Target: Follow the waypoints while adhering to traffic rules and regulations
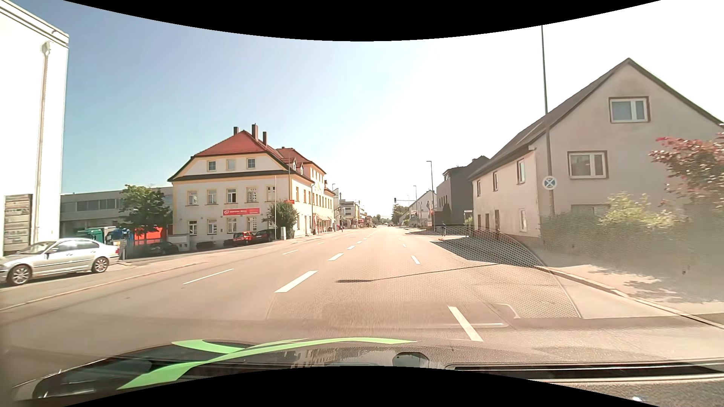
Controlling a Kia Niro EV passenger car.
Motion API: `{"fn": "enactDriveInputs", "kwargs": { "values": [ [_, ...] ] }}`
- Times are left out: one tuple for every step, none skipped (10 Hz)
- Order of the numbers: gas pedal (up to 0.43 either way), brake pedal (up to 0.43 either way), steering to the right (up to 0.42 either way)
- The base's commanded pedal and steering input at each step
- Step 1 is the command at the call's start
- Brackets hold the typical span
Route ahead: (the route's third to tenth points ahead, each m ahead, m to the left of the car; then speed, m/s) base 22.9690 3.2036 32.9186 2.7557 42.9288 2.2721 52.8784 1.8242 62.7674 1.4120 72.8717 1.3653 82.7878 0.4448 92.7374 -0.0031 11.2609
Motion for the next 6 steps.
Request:
{"fn": "enactDriveInputs", "kwargs": {
  "values": [
    [0.150,0.000,0.004],
    [0.138,0.000,0.003],
    [0.138,0.000,0.000],
    [0.138,0.000,0.000],
    [0.138,0.000,0.000],
    [0.138,0.000,0.000]
  ]
}}
